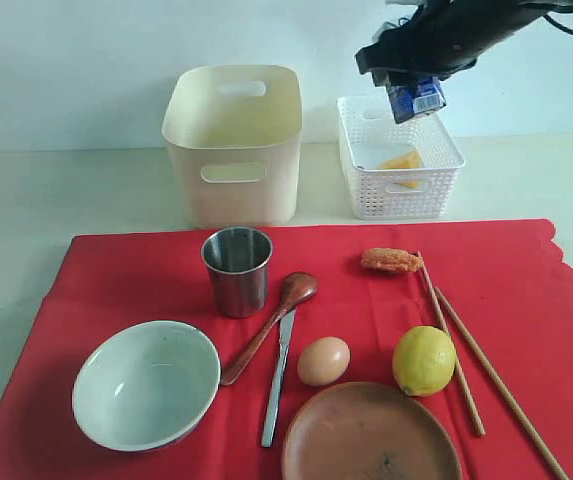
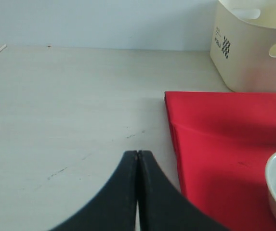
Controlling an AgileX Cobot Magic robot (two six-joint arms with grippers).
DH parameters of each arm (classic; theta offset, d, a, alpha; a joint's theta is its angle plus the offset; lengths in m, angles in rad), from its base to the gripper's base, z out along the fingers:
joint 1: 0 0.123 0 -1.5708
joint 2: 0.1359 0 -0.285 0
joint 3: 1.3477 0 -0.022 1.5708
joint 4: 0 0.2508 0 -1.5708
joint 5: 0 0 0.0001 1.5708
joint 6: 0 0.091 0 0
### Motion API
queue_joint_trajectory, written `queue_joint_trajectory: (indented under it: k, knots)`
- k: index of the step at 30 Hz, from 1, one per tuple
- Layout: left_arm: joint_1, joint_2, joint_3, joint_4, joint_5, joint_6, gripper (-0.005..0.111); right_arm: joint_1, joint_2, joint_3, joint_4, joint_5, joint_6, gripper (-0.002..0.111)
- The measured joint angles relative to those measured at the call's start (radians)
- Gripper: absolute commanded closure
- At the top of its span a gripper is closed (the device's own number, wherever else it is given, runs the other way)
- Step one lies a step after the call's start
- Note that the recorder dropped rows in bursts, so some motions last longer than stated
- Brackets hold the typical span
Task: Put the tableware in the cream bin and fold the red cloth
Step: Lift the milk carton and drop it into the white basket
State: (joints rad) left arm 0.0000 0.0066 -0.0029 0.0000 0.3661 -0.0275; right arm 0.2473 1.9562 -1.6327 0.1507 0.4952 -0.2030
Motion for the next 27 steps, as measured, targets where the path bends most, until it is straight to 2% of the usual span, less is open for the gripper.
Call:
queue_joint_trajectory:
  k: [9, 24, 27]
  knots:
    - [0.000, 0.000, 0.000, 0.000, 0.000, 0.000, 0.107, -0.065, 0.132, -0.029, 0.050, -0.148, 0.004, 0.108]
    - [0.000, 0.000, 0.000, 0.000, 0.000, 0.000, 0.107, -0.066, 0.339, -0.148, 0.086, -0.161, -0.003, 0.108]
    - [0.000, 0.000, 0.000, 0.000, 0.000, 0.000, 0.107, -0.066, 0.351, -0.150, 0.088, -0.151, -0.019, 0.104]
